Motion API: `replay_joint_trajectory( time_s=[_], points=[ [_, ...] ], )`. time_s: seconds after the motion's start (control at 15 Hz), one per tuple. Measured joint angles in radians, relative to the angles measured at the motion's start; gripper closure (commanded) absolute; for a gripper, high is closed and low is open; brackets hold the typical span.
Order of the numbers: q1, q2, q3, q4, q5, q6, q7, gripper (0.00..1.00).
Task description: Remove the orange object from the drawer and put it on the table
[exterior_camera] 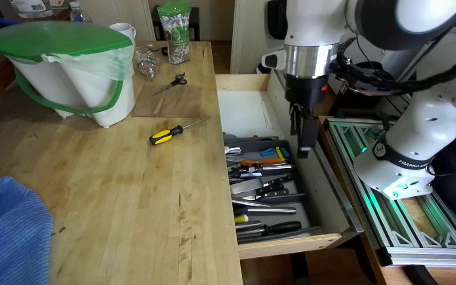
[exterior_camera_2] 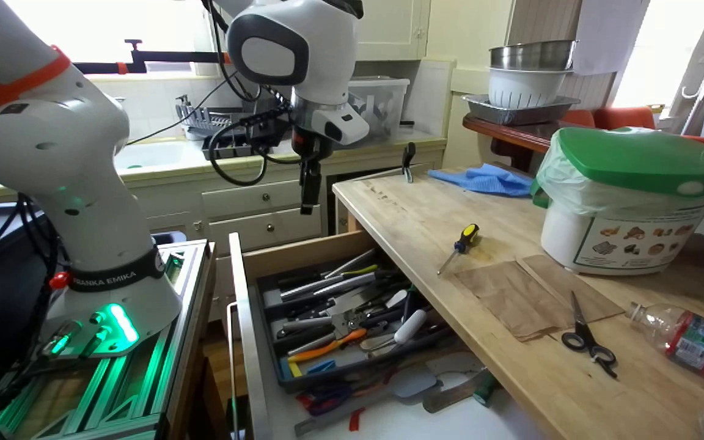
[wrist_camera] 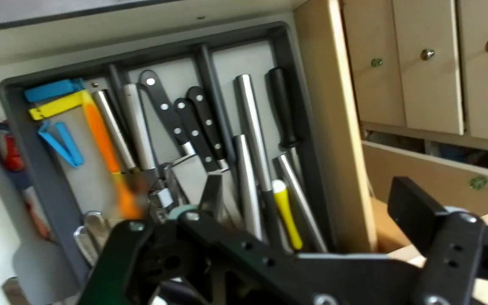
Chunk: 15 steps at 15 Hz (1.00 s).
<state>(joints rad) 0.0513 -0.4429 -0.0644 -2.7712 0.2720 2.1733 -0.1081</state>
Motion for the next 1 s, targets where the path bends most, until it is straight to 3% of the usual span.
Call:
replay_joint_trajectory(
  time_s=[0.33, 1.0],
  points=[
    [-0.167, 0.064, -0.077, 0.003, -0.188, 0.023, -0.012, 0.00],
    [-0.171, 0.114, -0.077, 0.010, -0.196, 0.054, -0.037, 0.00]
  ],
)
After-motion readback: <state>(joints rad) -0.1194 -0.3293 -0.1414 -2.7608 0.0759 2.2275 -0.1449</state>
